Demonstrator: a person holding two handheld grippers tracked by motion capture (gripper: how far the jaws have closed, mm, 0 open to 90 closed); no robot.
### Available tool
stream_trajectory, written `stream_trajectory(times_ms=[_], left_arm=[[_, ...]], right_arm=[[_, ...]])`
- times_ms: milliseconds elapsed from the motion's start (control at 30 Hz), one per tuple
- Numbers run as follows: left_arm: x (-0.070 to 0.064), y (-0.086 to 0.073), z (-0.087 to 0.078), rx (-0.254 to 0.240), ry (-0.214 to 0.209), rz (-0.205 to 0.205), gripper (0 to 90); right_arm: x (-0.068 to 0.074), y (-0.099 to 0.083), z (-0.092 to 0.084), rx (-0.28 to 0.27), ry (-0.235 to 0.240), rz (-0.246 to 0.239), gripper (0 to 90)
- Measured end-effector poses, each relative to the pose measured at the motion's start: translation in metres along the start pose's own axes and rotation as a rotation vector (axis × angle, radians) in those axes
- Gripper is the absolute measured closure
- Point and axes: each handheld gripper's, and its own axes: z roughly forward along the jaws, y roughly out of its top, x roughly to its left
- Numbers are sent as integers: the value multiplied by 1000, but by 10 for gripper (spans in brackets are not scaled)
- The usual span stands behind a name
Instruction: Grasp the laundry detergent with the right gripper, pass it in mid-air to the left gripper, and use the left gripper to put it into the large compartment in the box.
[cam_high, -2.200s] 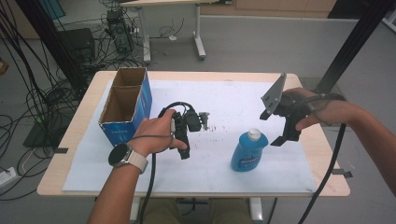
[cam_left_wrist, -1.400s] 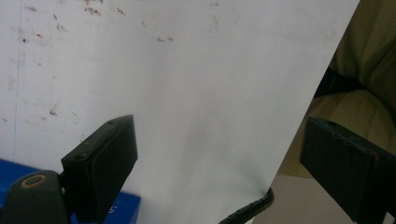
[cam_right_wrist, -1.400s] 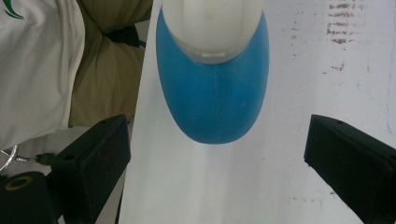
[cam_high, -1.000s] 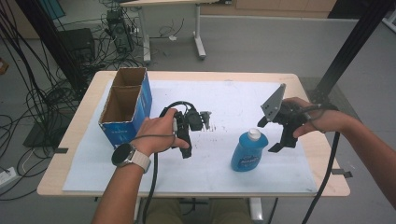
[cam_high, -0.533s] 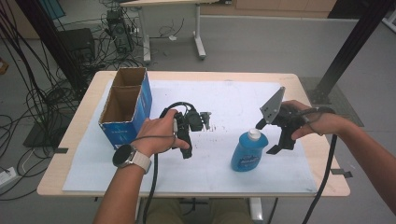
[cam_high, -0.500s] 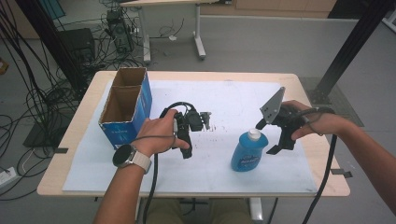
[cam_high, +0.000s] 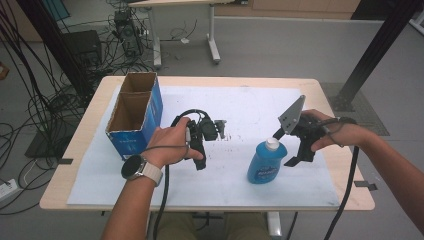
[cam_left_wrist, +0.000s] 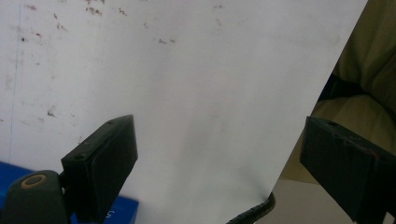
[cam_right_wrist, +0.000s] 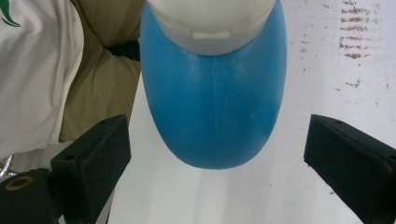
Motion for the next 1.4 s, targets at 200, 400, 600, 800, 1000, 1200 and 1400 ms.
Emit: stream_trajectory(times_ms=[200, 400, 600, 800, 1000, 1200, 1400], left_arm=[[0, 0, 0, -3, 2, -2, 116], [0, -1, 0, -1, 3, -1, 116], [0, 0, 0, -2, 2, -2, 116], [0, 0, 0, -1, 3, -2, 116], [1, 0, 0, -4, 4, -3, 116], [1, -1, 0, 0, 5, -2, 116], [0, -1, 0, -1, 4, -6, 116]], right_arm=[[0, 0, 3, -10, -1, -1, 69], [0, 1, 4, -7, 2, -5, 69], [1, 1, 5, -13, -1, -5, 69], [0, -3, 8, -20, 7, -4, 71], [-1, -4, 9, -21, 8, -2, 72], [-1, -3, 9, -24, 6, -5, 71], [-1, -3, 9, -24, 4, -4, 71]])
